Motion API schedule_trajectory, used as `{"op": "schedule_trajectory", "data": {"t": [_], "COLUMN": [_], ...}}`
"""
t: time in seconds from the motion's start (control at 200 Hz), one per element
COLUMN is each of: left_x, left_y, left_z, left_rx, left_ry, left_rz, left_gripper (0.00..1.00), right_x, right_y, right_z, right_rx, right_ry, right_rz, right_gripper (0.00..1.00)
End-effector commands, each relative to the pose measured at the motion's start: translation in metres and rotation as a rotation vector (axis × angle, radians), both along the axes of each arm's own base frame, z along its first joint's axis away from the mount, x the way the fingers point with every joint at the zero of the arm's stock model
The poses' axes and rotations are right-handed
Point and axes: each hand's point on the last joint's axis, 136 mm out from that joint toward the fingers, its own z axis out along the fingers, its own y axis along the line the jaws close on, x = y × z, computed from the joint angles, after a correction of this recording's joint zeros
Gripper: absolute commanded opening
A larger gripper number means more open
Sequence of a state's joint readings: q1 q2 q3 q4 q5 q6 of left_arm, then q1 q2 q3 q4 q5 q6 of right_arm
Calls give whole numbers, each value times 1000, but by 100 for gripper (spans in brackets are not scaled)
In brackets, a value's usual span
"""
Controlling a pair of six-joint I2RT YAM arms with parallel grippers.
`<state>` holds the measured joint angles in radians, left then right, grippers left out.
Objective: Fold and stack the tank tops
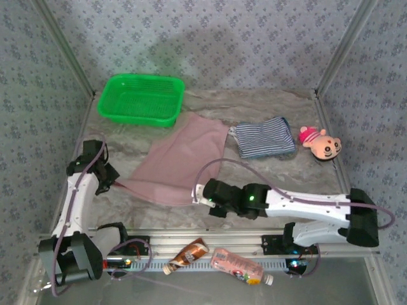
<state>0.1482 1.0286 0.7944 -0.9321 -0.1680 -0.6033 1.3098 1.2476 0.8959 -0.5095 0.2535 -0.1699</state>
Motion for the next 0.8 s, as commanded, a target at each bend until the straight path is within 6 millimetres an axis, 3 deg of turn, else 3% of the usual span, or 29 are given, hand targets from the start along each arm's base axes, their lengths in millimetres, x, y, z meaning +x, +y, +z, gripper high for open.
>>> {"op": "schedule_trajectory", "data": {"t": [0.0,0.1,0.24,0.39,0.525,0.625,0.67,0.715,0.795], "left_x": [-16,-30,-34,-37,-36,-38,-38,-38,-37], "left_y": [19,24,22,27,27,29,31,35,40], "left_z": [5,-4,-16,-19,-22,-22,-19,-15,-2], "left_rx": [67,59,-1,22,13,21,31,43,69], "left_ry": [-7,9,-11,-7,-1,10,6,-1,-29], "left_rz": [125,212,292,305,313,323,329,339,360], "left_gripper": [0,0,2,4,12,16,23,31,32], "right_x": [-17,-40,-65,-73,-77,-77,-79,-84,-85], "right_y": [27,30,32,48,55,59,60,59,58], "right_z": [0,-12,-30,-49,-71,-73,-72,-69,-54], "right_rx": [109,105,69,64,17,36,41,45,92], "right_ry": [58,109,172,220,249,275,292,323,374], "right_rz": [-61,-58,-22,19,55,69,81,100,131], "right_gripper": [0,0,0,0,1,6,12,21,38]}}
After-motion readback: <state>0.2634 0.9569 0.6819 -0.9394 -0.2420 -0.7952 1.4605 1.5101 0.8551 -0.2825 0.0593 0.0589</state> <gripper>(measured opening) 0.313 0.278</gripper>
